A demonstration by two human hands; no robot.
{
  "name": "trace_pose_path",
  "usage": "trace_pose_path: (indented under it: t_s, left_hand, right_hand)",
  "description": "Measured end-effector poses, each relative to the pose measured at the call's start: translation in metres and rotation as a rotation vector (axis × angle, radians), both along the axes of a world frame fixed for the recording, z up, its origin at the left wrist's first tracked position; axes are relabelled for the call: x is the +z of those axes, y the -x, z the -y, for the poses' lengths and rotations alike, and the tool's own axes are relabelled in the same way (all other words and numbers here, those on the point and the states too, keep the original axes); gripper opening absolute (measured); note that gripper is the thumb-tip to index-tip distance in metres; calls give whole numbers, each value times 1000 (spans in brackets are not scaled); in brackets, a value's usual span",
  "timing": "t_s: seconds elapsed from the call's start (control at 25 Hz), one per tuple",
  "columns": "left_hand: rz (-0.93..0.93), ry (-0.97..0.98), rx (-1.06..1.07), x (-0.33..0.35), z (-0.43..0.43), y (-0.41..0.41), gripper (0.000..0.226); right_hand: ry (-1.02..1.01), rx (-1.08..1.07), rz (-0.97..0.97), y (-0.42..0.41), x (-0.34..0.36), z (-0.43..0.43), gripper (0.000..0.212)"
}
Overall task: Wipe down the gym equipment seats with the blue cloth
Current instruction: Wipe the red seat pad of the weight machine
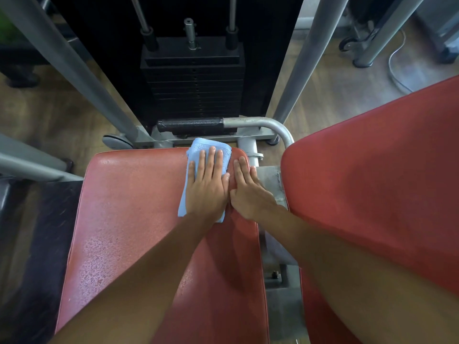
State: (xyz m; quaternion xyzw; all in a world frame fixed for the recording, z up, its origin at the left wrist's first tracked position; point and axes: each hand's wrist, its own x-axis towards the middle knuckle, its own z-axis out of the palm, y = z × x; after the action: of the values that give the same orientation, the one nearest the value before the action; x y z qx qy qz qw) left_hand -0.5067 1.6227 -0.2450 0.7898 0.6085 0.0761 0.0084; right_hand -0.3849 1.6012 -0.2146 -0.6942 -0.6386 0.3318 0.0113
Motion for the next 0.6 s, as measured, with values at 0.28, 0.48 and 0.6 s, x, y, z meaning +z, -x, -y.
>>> trace_pose_path:
  t_s: [0.28, 0.48, 0.6]
  left_hand:
    - [-1, -22, -52, -1, -4, 24, 53]
    - [6, -14, 14, 0, -10, 76, 53]
    - [19, -20, 54, 3, -15, 104, 52]
  right_hand:
    - [28, 25, 93, 1, 12, 2, 68]
    - [-88, 15, 204, 16, 18, 0, 68]
    - [-198, 78, 151, 33, 18, 2, 62]
